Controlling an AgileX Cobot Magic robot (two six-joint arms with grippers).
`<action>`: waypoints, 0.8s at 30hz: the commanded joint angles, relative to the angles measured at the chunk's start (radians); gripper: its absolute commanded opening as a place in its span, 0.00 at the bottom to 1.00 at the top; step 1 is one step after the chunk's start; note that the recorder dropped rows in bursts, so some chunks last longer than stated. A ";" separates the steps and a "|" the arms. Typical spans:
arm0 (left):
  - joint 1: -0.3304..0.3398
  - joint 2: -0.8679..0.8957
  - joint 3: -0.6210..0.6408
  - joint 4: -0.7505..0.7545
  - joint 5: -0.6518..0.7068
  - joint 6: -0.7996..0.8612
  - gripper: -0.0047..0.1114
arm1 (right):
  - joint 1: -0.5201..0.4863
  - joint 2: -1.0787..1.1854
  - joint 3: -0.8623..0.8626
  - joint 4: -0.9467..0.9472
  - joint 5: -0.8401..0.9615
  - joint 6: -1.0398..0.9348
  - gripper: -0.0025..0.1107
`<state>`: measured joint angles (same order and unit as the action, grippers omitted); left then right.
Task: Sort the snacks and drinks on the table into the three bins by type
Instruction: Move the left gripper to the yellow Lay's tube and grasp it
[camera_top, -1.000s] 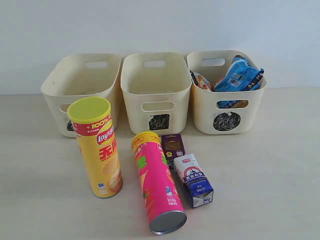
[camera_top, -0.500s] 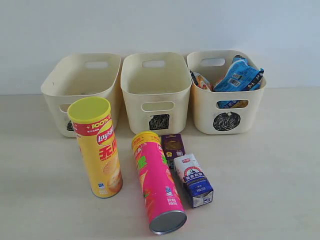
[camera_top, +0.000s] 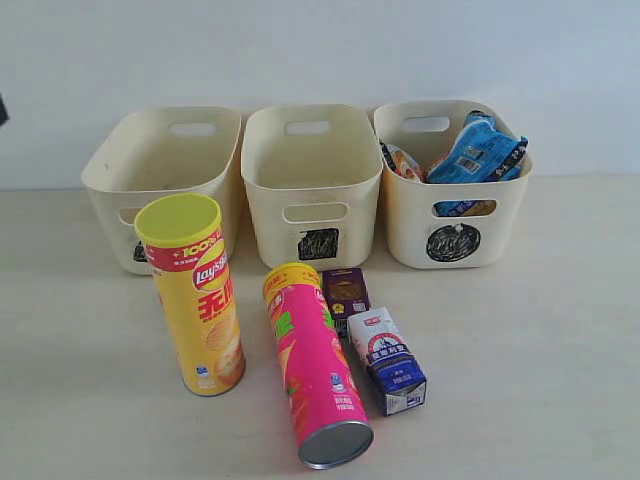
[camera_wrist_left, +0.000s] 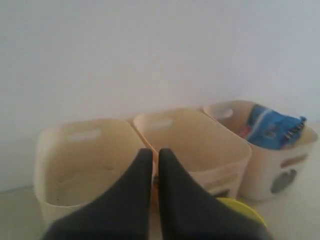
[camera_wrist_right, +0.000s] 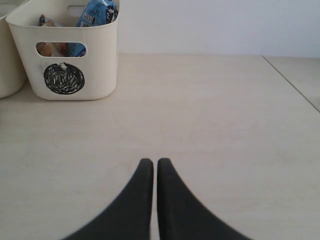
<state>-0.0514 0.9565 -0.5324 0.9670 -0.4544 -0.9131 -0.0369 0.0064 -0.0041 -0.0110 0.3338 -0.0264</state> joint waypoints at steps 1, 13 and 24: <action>0.001 0.094 -0.066 0.306 -0.109 -0.190 0.07 | -0.003 -0.006 0.004 0.001 -0.003 -0.001 0.02; 0.194 0.311 -0.217 0.544 -0.677 -0.324 0.07 | -0.003 -0.006 0.004 0.001 -0.003 -0.001 0.02; 0.210 0.346 -0.218 0.777 -0.759 -0.258 0.08 | -0.003 -0.006 0.004 0.001 -0.003 -0.001 0.02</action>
<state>0.1541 1.3010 -0.7430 1.7320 -1.1937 -1.1847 -0.0369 0.0064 -0.0041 -0.0110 0.3338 -0.0264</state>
